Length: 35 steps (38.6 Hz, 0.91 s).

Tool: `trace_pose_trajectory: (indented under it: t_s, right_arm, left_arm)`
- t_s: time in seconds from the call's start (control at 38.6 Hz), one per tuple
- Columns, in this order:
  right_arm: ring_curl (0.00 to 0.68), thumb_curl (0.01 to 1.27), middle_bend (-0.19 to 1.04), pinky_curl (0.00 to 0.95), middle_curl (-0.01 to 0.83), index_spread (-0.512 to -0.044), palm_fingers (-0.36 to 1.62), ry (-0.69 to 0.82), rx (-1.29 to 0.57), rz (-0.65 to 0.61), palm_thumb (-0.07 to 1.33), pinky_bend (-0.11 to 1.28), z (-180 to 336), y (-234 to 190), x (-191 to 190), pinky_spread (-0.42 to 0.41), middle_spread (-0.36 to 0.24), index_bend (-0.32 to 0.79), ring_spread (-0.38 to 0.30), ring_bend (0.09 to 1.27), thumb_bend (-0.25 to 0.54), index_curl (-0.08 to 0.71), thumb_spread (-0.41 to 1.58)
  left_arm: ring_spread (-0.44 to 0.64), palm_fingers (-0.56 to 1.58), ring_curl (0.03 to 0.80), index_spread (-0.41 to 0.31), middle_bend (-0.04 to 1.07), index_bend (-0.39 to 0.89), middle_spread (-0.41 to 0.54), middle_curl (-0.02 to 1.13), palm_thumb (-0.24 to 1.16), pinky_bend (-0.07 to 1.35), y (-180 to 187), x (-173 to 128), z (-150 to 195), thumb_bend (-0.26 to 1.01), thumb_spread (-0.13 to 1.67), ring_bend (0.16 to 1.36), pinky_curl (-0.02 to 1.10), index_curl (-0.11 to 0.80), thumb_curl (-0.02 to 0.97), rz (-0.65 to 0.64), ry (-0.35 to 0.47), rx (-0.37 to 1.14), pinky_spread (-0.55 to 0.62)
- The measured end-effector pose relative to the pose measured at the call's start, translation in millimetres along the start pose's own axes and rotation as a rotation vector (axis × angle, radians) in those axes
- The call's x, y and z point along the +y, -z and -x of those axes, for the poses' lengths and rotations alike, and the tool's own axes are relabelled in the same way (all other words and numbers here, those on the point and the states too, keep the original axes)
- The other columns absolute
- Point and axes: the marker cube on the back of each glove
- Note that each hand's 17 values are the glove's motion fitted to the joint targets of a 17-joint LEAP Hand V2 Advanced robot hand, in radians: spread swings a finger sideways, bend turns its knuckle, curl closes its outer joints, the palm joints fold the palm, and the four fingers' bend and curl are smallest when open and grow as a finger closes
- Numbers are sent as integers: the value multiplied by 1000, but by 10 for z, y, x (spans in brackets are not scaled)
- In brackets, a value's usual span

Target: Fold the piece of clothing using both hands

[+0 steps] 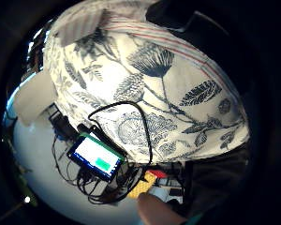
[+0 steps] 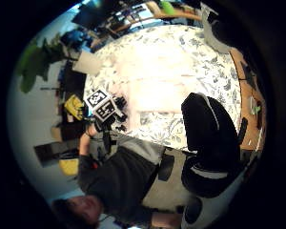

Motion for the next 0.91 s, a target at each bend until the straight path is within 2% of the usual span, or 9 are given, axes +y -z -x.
trace_pose_trajectory:
  t_s: [0.08,0.18,0.26,0.39,0.47,0.52,0.62,0.83,0.91]
  right_arm:
    - [336,230,173,326,238,-298,495,1,11,20,653,606,30,18,99,83,-4,169,-37,579,206,305,1340]
    - [338,235,170,327,249,-298,520,5,6,41,668,588,40,-46,126,81,-11,167,-46,562,196,314,1341]
    - [340,238,173,325,259,-291,550,11,-3,59,675,570,51,-139,115,75,-16,167,-54,554,188,321,1343]
    - [343,246,170,326,270,-289,573,9,9,83,692,544,18,-357,-29,71,-21,161,-60,540,176,328,1343]
    - [344,249,166,328,276,-287,583,9,20,96,698,541,12,-481,-125,68,-26,158,-62,528,166,331,1343]
    - [346,251,160,330,277,-286,584,12,21,99,702,538,17,-525,-160,67,-28,156,-64,523,160,331,1344]
    - [349,254,159,331,281,-286,595,20,22,112,708,528,56,-579,-177,65,-30,157,-65,514,148,334,1344]
    - [353,260,164,333,291,-285,614,51,-14,155,721,505,151,-875,-266,56,-32,150,-70,504,125,334,1346]
    - [356,262,170,334,297,-284,630,78,-41,198,725,498,233,-1102,-311,55,-38,142,-75,507,116,330,1347]
  left_arm:
    - [466,-113,292,182,164,25,393,248,-2,761,-23,-180,-33,-34,787,735,376,112,244,-99,-89,-29,453]
    - [493,-122,291,200,175,31,439,244,49,789,10,-226,-39,-9,794,745,381,88,263,-177,-99,-32,456]
    - [451,58,290,178,238,97,349,271,122,782,98,-270,4,10,838,743,380,102,274,-264,-74,-32,407]
    - [205,475,276,74,321,201,120,302,264,699,351,-272,-5,59,939,718,348,162,294,-494,-125,-79,148]
    - [29,775,261,-28,314,216,-3,305,340,735,346,-294,51,79,978,661,340,198,302,-475,-32,-97,-81]
    - [-17,765,267,-57,289,177,-46,315,346,725,340,-368,80,66,992,633,341,209,298,-484,16,-107,-136]
    - [-164,1027,282,-144,341,223,-145,364,451,687,384,-591,117,98,1032,566,351,261,309,-566,56,-148,-278]
    - [-302,1254,316,-259,410,264,-268,434,583,654,472,-620,170,118,1089,483,368,338,315,-537,62,-116,-424]
    - [-322,1265,323,-279,438,257,-294,453,596,641,506,-350,68,108,1111,461,369,356,308,-488,-29,-38,-446]
